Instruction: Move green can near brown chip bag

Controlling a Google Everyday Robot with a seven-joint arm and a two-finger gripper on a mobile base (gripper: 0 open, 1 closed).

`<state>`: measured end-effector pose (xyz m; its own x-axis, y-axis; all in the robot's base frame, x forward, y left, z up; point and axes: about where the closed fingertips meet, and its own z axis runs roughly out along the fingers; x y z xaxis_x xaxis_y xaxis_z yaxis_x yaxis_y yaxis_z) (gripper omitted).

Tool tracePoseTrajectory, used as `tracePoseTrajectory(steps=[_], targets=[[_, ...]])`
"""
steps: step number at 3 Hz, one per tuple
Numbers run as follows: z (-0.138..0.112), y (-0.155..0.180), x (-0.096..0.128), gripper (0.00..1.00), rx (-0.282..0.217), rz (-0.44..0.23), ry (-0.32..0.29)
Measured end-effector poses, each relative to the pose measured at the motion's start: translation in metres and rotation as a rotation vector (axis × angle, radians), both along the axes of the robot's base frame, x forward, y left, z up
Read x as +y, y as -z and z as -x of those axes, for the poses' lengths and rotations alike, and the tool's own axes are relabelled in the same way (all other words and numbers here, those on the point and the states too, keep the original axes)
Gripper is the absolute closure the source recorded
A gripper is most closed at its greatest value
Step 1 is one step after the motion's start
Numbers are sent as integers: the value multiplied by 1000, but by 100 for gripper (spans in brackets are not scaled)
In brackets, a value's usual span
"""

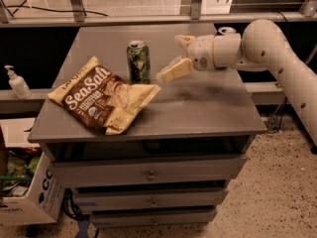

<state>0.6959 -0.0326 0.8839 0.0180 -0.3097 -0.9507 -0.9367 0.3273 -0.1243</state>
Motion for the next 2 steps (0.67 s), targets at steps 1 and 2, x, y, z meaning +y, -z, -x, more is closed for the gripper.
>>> tracePoseTrajectory(steps=[1, 2], targets=[[-3, -2, -23, 0, 17, -19, 59], [0, -3, -41, 0, 37, -27, 102]])
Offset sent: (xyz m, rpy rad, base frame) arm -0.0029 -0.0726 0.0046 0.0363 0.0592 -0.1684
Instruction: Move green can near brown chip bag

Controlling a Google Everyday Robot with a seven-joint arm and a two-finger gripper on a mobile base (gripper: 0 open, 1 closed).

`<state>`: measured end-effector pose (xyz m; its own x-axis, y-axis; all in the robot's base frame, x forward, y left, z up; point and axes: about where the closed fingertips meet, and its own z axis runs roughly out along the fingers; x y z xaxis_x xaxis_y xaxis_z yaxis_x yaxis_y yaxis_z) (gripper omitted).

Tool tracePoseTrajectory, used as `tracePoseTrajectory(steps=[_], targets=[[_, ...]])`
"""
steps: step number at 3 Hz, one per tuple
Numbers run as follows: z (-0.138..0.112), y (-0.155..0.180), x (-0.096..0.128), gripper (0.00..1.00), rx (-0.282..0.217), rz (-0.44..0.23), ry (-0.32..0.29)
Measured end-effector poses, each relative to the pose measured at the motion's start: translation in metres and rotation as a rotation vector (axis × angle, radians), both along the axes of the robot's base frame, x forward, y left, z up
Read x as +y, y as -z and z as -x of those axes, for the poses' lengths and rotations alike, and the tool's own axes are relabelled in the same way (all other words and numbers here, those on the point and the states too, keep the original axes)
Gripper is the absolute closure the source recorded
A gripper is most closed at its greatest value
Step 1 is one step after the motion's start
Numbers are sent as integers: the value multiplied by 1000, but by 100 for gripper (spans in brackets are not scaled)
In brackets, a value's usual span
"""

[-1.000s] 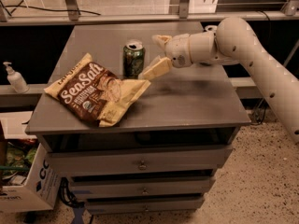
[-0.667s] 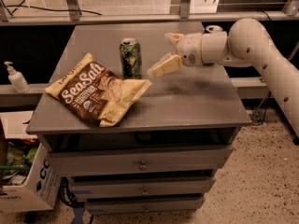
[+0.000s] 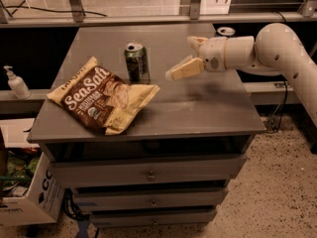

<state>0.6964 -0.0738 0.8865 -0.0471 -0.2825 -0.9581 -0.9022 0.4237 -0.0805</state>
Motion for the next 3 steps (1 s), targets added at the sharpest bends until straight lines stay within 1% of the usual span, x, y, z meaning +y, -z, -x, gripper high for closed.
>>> tracePoseTrajectory(steps=[2, 3], targets=[[6, 3, -36, 0, 58, -24, 84], [6, 3, -36, 0, 58, -24, 84]])
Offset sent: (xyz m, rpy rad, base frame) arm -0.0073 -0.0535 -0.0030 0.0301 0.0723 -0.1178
